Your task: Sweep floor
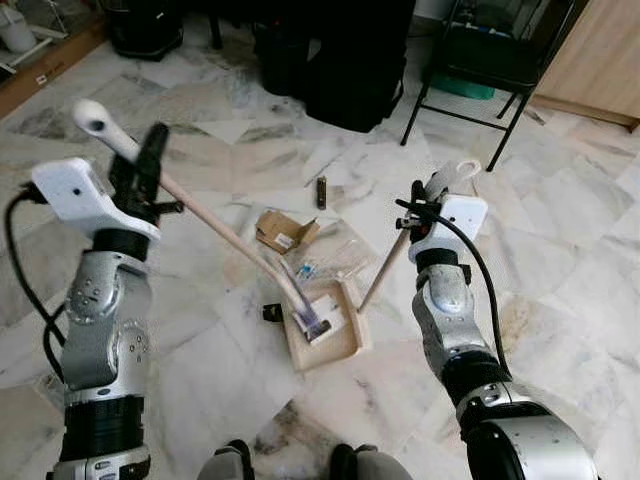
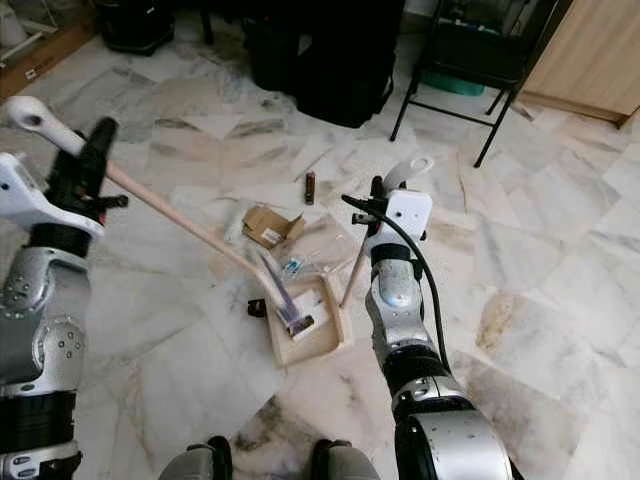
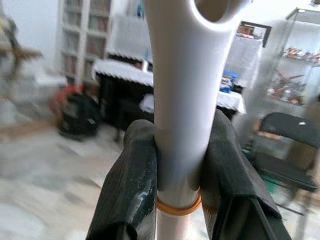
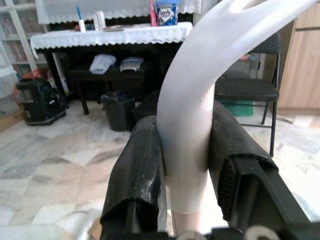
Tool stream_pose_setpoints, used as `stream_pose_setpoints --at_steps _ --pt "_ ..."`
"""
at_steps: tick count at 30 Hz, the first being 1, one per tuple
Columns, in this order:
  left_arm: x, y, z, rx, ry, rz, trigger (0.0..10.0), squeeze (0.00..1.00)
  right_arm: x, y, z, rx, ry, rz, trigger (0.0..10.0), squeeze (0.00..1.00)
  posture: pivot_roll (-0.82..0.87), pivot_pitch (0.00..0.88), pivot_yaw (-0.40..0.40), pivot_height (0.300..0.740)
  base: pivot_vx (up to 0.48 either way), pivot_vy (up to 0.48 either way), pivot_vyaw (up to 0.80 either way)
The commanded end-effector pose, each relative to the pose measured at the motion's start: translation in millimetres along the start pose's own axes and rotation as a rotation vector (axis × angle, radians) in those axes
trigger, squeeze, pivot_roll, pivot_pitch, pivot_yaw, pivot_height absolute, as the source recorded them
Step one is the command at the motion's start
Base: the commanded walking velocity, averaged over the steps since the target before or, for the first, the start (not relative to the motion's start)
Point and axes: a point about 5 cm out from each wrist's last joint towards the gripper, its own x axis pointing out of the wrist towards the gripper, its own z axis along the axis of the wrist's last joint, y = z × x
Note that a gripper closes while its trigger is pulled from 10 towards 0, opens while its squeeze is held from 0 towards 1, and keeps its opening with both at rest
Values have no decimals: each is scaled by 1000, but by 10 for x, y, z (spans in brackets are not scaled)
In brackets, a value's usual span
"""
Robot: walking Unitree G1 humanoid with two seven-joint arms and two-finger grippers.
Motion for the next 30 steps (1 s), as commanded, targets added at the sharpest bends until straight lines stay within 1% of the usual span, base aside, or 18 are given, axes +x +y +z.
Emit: stream_pose_setpoints --at_steps 1,3,4,5,6,8,10,14,16,19,20,22,25,30 --pt "-11 -76 119 80 -64 -47 10000 0 45 -6 131 18 -73 -2 10000 0 -1 102 -46 740 0 0 0" --pt "-72 -122 12 109 -23 -84 10000 0 44 -11 145 19 -82 0 10000 0 -4 93 -47 740 0 0 0" --pt "-121 -145 -73 106 8 -95 10000 0 44 -22 156 27 -86 -3 10000 0 -11 75 -43 740 0 0 0" --pt "-121 -145 -73 106 8 -95 10000 0 44 -22 156 27 -86 -3 10000 0 -11 75 -43 740 0 0 0" --pt "-229 -186 -262 89 70 -101 10000 0 31 -58 174 63 -98 -19 10000 0 -19 55 -33 740 0 0 0" --pt "-283 -196 -347 74 98 -96 10000 0 20 -79 185 87 -106 -31 10000 0 -26 49 -26 740 0 0 0" --pt "-326 -206 -400 83 117 -94 10000 0 -6 -92 206 105 -123 -35 10000 0 -31 39 -13 740 0 0 0" --pt "-405 -198 -456 90 148 -98 10000 0 -77 -82 220 123 -145 -38 10000 0 -38 27 1 740 0 0 0" --pt "-467 -145 -474 112 165 -83 10000 0 -153 -65 200 121 -147 -42 10000 0 -44 21 18 740 0 0 0" --pt "-488 -120 -478 113 169 -72 10000 0 -182 -66 185 117 -144 -46 10000 0 -44 21 18 740 0 0 0" --pt "-493 -110 -479 113 167 -68 10000 0 -201 -77 176 125 -141 -53 10000 0 -39 34 21 740 0 0 0" --pt "-493 -95 -482 114 165 -55 10000 0 -225 -92 175 133 -138 -63 10000 0 -41 26 26 740 0 0 0" --pt "-504 -82 -516 115 171 -33 10000 0 -251 -65 231 141 -148 -58 10000 0 -49 39 35 740 0 0 0" --pt "-523 -81 -540 117 184 -32 10000 0 -274 -75 255 139 -148 -64 10000 0 -47 53 43 740 0 0 0"
